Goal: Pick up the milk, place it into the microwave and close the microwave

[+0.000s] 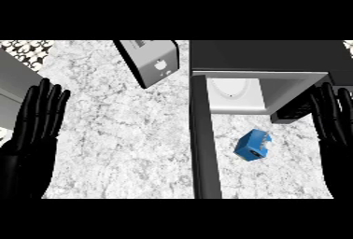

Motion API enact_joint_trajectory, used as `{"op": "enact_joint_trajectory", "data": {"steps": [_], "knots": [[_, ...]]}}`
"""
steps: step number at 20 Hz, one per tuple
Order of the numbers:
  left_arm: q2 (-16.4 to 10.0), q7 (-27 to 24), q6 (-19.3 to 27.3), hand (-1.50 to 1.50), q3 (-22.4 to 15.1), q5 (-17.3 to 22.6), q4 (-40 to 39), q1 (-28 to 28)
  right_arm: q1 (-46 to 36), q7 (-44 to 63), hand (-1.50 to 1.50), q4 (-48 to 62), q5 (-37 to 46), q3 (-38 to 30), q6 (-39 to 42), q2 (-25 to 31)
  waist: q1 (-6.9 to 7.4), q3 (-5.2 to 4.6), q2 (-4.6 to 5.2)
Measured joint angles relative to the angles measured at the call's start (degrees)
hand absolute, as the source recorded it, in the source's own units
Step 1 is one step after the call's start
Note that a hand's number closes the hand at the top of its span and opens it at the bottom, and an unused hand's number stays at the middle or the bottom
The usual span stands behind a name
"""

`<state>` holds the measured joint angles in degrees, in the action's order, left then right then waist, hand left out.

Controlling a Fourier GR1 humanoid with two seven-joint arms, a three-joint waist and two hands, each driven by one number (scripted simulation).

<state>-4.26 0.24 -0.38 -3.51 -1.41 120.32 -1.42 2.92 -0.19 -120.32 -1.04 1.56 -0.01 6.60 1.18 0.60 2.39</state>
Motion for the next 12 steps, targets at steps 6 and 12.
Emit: {"op": "enact_joint_trajectory", "data": {"steps": [6, 12], "knots": [[0.84, 1.0, 0.49, -1.5, -2.78, -2.82, 1.6, -0.59, -6.96, 3.26, -1.5, 3.02, 6.64, 3.12, -4.67, -2.98, -0.64, -0.47, -1.86], [3.12, 3.04, 4.93, -1.5, -6.75, -2.77, 2.54, -4.9, -11.83, 10.04, -1.5, 3.98, 5.84, 5.11, -10.41, -5.72, -0.79, -0.61, -2.32]]}}
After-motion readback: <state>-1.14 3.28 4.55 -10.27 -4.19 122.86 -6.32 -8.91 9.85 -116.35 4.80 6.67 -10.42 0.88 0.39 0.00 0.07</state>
